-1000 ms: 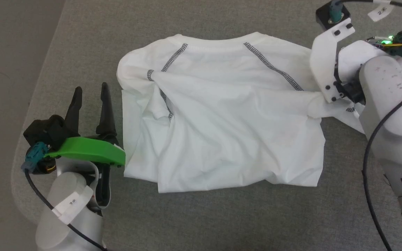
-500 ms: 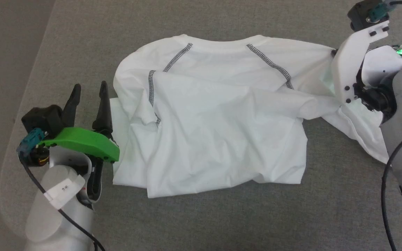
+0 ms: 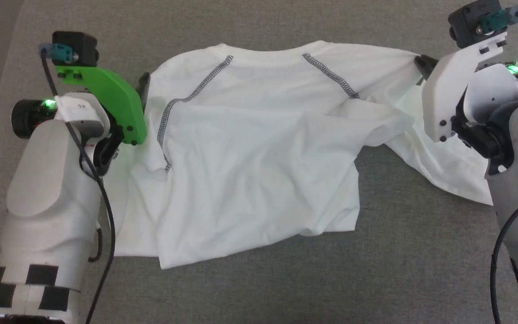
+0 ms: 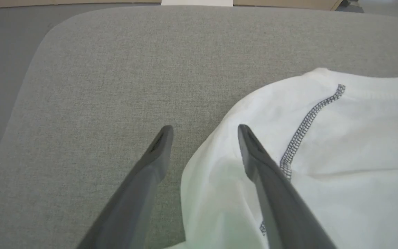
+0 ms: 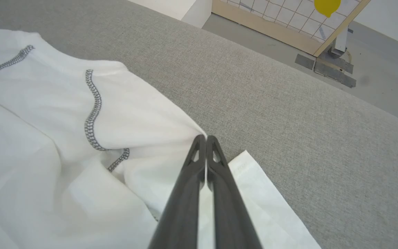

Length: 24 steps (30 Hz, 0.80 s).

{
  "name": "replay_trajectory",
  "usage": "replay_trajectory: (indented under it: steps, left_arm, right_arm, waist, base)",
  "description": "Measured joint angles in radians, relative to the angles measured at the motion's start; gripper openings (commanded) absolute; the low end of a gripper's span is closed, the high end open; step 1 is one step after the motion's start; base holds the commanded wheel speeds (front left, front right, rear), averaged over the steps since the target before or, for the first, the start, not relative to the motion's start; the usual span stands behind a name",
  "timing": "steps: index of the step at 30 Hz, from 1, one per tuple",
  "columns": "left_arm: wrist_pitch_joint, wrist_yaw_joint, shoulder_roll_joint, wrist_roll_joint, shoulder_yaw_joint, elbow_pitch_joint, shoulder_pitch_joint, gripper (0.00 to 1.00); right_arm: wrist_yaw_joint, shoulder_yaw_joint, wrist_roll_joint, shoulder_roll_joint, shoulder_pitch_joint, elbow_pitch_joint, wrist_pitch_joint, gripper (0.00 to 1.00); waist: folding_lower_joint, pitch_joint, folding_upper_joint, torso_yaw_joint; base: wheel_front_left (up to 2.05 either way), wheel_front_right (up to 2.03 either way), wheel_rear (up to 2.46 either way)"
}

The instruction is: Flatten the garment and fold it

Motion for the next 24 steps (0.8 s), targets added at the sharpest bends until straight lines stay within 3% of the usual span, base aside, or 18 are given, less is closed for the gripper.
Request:
replay_trajectory:
  steps: [8,9,10,15,24]
  left_arm:
    - [0.199,0.004,0.009,0.01,-0.064,0.135,-0.092,1.0]
    - [0.212,0.005,0.009,0.011,-0.067,0.14,-0.102,0.6]
    - [0.215,0.005,0.011,0.011,-0.07,0.142,-0.111,0.0]
    - [0.192,0.002,0.003,0.005,-0.067,0.146,-0.128,0.0]
    - [0.036,-0.016,-0.02,-0.07,-0.016,0.136,-0.131,0.0]
  right_arm:
    - [0.0,0.02,0.002,-0.004,0.009,-0.086,0.016,0.0]
    - [0.0,0.02,0.002,-0.005,0.01,-0.092,0.017,0.0]
    - [0.0,0.02,0.002,-0.005,0.011,-0.098,0.017,0.0]
    - [0.0,0.023,0.0,-0.005,0.015,-0.114,0.016,0.0]
    - [0.0,-0.007,0.004,-0.001,-0.007,-0.091,-0.033,0.0]
  waist:
    - [0.0,0.054,0.0,-0.039]
    - [0.0,0.06,0.0,-0.042]
    - [0.0,0.067,0.0001,-0.045]
    - [0.0,0.092,0.0,-0.05]
    - [0.0001,0.056,0.0,-0.031]
  base:
    - [0.0,0.0,0.0]
    - [0.0,0.0,0.0]
    - [0.0,0.0,0.0]
    - [0.0,0.0,0.0]
    - [0.0,0.0,0.0]
